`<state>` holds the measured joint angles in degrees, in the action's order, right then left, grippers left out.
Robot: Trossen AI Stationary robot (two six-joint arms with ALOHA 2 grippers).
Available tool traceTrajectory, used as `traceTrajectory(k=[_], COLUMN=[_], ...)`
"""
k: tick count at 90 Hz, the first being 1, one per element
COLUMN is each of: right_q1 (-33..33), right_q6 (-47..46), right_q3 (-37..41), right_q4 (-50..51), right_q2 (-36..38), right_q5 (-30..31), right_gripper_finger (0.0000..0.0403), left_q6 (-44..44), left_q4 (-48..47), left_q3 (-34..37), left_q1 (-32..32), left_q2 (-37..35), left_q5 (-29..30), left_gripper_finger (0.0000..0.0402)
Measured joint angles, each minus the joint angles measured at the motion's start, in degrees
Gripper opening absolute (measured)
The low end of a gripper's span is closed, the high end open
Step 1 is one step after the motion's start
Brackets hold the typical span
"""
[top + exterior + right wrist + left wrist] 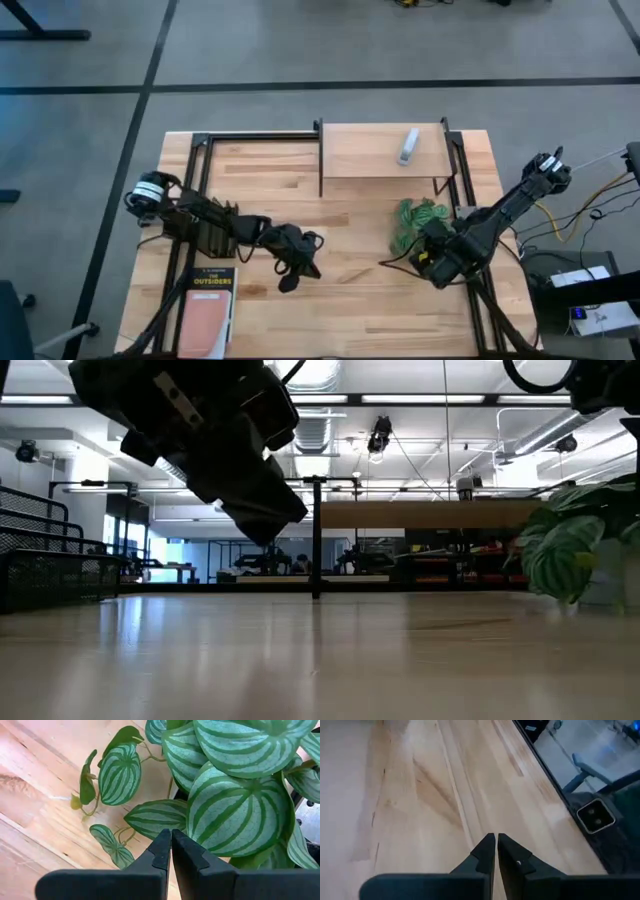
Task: Stock shelves
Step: Put the white vase plant under the shelf
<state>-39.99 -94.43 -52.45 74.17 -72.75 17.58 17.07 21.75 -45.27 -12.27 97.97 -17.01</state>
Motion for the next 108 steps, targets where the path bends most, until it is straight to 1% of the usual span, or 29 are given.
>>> traceTrajectory(k=[15,38,47,59,65,72,81,88,108], right_q1=[0.0,0.0,0.0,0.0,0.0,0.0,-0.1,-0.1,-0.1], right_q6=[0.0,0.0,0.0,-0.5,-0.8,-0.9,-0.9,-0.1,0.0], right_q3=[0.0,0.0,0.0,0.0,0.0,0.0,0.0,0.0,0.0], right_q4=[-0.1,-0.4,-1.1,-2.2,-2.9,-3.0,-3.1,-3.1,-3.1], right_q2=[0.0,0.0,0.0,0.0,0.0,0.0,0.0,0.0,0.0], right_q5=[0.5,0.5,0.5,0.6,0.8,1.3,2.5,3.6,4.1], right_gripper_finger=[0.0000,0.0000,0.0000,0.0000,0.0000,0.0000,0.0000,0.0000,0.0000], left_q6=[1.7,1.5,3.0,6.0,8.9,9.7,11.2,13.4,14.0], left_q4=[2.9,10.5,12.6,12.9,13.2,14.3,16.4,18.3,15.9], left_q3=[0.0,0.0,0.0,0.0,0.0,0.0,0.0,0.0,0.0], left_q1=[-0.9,-3.2,-3.4,-3.7,-3.0,-2.0,-1.6,-1.7,-1.7], left_q2=[0.0,0.0,0.0,0.0,-0.1,-0.1,-0.2,-0.2,-0.2], left_q5=[0.1,0.0,0.0,0.0,-0.3,-0.1,1.0,3.9,4.9], left_gripper_finger=[0.0004,0.0004,0.0004,0.0004,0.0004,0.0004,0.0004,0.0004,0.0004])
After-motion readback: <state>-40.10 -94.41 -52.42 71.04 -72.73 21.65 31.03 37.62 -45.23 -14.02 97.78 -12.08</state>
